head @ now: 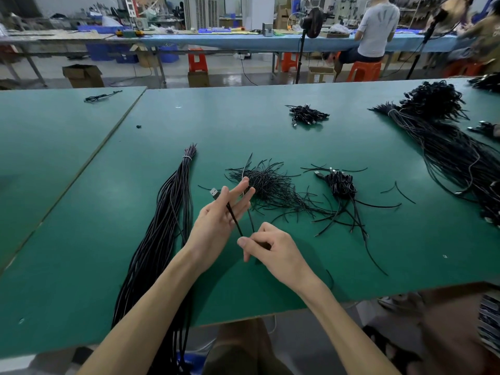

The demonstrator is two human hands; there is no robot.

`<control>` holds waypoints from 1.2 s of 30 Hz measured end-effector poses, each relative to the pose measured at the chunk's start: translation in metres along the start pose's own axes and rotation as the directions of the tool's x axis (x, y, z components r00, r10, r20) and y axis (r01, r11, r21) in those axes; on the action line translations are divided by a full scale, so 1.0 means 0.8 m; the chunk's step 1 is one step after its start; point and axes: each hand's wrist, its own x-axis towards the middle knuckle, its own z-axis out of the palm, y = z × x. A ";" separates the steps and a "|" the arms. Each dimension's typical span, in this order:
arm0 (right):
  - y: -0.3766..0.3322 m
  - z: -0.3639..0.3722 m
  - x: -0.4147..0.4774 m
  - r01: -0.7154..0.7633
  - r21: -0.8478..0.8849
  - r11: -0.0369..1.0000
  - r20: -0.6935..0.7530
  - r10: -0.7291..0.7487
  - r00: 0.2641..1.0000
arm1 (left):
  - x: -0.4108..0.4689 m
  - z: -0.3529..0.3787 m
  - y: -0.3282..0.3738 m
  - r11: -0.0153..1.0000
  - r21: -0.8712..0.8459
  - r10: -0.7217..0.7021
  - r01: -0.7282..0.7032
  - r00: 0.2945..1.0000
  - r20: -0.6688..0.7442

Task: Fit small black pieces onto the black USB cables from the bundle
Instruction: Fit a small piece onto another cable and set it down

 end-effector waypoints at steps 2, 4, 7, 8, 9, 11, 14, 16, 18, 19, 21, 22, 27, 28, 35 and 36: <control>-0.001 0.000 0.000 -0.003 0.016 1.000 -0.007 0.004 1.000 | 0.000 -0.003 0.000 0.999 -0.043 0.019 -0.018 1.000 0.011; -0.001 0.000 0.001 -0.005 0.005 1.000 -0.019 0.005 1.000 | -0.001 -0.002 0.005 0.991 -0.132 0.007 -0.005 1.000 0.018; 0.001 0.000 0.002 0.007 -0.030 1.000 -0.056 -0.009 0.998 | 0.001 -0.005 0.016 0.943 -0.329 -0.054 0.041 0.998 -0.030; 0.001 0.000 0.003 0.008 -0.034 0.999 -0.066 -0.011 0.998 | 0.001 -0.009 0.018 0.924 -0.378 -0.074 0.056 0.997 -0.032; 0.002 0.000 0.003 0.005 -0.030 1.000 -0.073 -0.008 0.997 | 0.000 -0.013 0.022 0.904 -0.421 -0.087 0.072 0.996 -0.018; 0.002 0.001 0.004 -0.003 -0.010 1.000 -0.091 0.002 0.996 | -0.002 -0.018 0.028 0.875 -0.474 -0.088 0.101 0.995 0.049; 0.002 0.001 0.005 -0.030 0.027 0.999 -0.138 0.033 0.990 | -0.007 -0.018 0.033 0.949 -0.301 -0.066 0.093 0.993 0.101; 0.003 0.000 0.005 -0.055 0.060 0.997 -0.175 0.064 0.982 | -0.009 -0.013 0.029 0.999 -0.019 -0.041 0.043 0.997 0.071; 0.003 -0.001 0.005 -0.072 0.080 0.994 -0.187 0.086 0.979 | -0.011 -0.002 0.017 0.942 0.334 0.021 -0.034 0.999 0.042; 0.003 -0.001 0.005 -0.077 0.068 0.995 -0.182 0.089 0.979 | -0.011 0.003 0.009 0.864 0.498 0.063 -0.077 0.997 0.045; 0.003 -0.001 0.006 -0.084 0.024 0.996 -0.173 0.087 0.981 | -0.012 0.007 -0.006 0.622 0.765 0.121 -0.169 0.985 0.120; 0.003 -0.001 0.006 -0.087 0.012 0.996 -0.173 0.088 0.981 | -0.014 0.007 -0.010 0.476 0.849 0.131 -0.230 0.973 0.190; 0.004 -0.003 0.008 -0.112 0.036 0.993 -0.214 0.117 0.970 | -0.016 0.005 -0.013 -0.036 0.865 0.196 -0.500 0.846 0.497; 0.004 -0.003 0.009 -0.111 0.052 0.992 -0.227 0.120 0.967 | -0.017 0.008 -0.012 -0.101 0.854 0.238 -0.510 0.821 0.518; 0.002 -0.002 0.005 -0.072 0.170 0.983 -0.276 0.118 0.954 | -0.018 0.008 -0.010 -0.154 0.904 0.295 -0.399 0.854 0.428; 0.002 -0.002 0.005 -0.071 0.175 0.982 -0.281 0.119 0.952 | -0.018 0.009 -0.010 -0.151 0.908 0.301 -0.391 0.856 0.419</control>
